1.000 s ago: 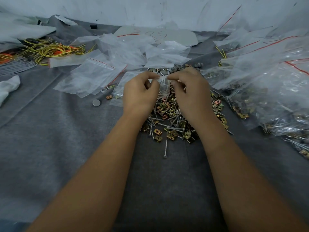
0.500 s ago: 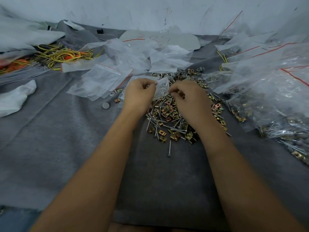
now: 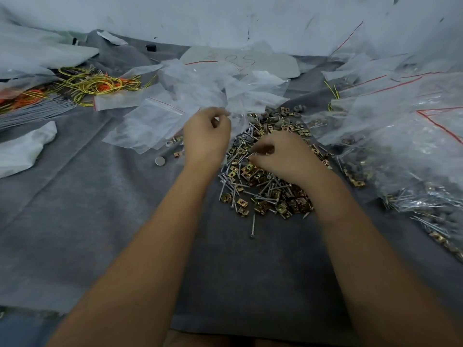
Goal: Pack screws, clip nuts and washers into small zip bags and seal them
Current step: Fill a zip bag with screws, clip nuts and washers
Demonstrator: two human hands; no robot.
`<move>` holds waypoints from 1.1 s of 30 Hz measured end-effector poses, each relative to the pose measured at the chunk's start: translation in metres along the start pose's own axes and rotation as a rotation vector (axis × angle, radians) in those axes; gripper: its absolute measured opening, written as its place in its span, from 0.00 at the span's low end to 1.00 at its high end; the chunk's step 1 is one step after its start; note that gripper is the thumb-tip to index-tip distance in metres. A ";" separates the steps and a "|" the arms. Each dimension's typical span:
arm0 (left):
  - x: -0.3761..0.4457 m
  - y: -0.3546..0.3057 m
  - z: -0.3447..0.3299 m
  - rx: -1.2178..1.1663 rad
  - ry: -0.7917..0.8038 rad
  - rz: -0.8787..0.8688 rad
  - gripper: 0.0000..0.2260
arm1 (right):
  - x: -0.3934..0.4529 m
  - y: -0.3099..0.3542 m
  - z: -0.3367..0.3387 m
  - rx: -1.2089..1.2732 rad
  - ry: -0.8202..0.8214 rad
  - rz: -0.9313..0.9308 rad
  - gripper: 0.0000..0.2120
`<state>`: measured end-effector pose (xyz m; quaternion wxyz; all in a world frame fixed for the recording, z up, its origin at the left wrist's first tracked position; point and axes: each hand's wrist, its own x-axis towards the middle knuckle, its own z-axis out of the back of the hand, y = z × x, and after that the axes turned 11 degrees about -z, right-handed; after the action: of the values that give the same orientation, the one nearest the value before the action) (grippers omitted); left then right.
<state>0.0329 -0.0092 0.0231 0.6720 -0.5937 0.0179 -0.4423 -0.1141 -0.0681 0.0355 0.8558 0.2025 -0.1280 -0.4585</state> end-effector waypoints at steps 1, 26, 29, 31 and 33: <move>-0.004 0.003 -0.008 -0.009 0.024 0.016 0.11 | 0.000 0.001 -0.003 -0.108 0.036 0.012 0.13; -0.012 0.031 -0.015 0.103 0.053 0.016 0.10 | -0.002 -0.018 -0.011 -0.076 -0.223 0.087 0.12; -0.014 0.028 -0.019 0.102 0.111 0.000 0.09 | 0.003 -0.015 -0.021 -0.131 -0.153 0.095 0.12; -0.014 0.029 -0.020 0.098 0.122 0.003 0.08 | 0.007 -0.018 -0.022 -0.181 -0.168 0.058 0.13; -0.013 0.030 -0.019 0.084 0.117 0.023 0.08 | 0.010 -0.020 -0.019 -0.228 -0.188 0.003 0.15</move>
<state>0.0310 -0.0191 -0.0133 0.6991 -0.5380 0.0452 -0.4689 -0.1160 -0.0820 0.0093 0.8582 0.0601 -0.1552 -0.4857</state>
